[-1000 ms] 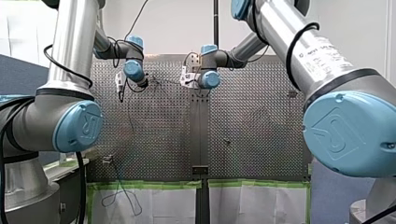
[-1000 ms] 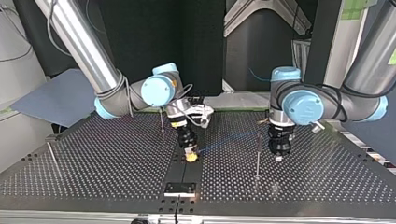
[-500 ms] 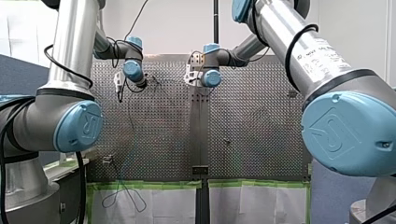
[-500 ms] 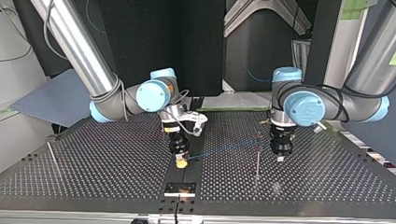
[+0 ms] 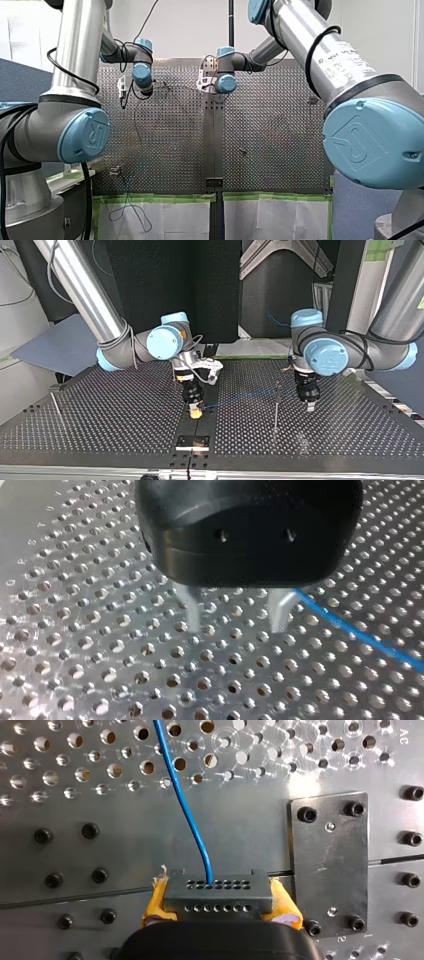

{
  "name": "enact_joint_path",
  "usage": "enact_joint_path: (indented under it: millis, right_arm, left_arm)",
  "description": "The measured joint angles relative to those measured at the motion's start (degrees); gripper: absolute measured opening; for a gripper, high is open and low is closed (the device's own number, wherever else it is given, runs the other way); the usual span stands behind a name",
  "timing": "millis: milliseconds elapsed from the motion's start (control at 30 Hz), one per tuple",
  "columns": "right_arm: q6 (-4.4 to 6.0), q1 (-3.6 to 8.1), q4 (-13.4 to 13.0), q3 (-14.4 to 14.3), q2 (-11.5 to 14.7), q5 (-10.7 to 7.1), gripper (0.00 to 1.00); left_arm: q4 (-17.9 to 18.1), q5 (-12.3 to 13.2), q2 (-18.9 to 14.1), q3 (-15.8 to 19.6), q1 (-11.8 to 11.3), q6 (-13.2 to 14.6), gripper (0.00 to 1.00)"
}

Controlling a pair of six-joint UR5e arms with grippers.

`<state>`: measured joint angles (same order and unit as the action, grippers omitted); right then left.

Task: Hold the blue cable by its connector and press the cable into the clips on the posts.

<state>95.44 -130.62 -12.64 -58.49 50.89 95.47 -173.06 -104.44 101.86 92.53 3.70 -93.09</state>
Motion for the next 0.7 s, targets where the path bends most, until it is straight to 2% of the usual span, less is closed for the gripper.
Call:
enact_joint_path:
  millis: [167, 300, 467, 700]
  right_arm:
    - [-0.11, -0.23, 0.5, 0.0, 0.0, -0.34, 0.00]
    - [-0.14, -0.47, 0.7, 0.0, 0.0, -0.75, 0.00]
    - [-0.21, -0.74, 0.8, 0.0, 0.0, -0.92, 0.00]
    - [-0.28, -1.14, 0.8, 0.0, 0.0, -1.45, 0.00]
  left_arm:
    - [-2.4, -2.6, -0.6, 0.0, 0.5, -0.3, 1.00]
    - [-4.4, -4.0, -1.9, 0.1, 1.0, -1.6, 1.00]
    - [-7.2, -3.4, -4.2, 1.7, 2.0, -3.3, 1.00]
    - [-8.3, -0.9, -6.9, 5.5, 3.2, -2.5, 1.00]
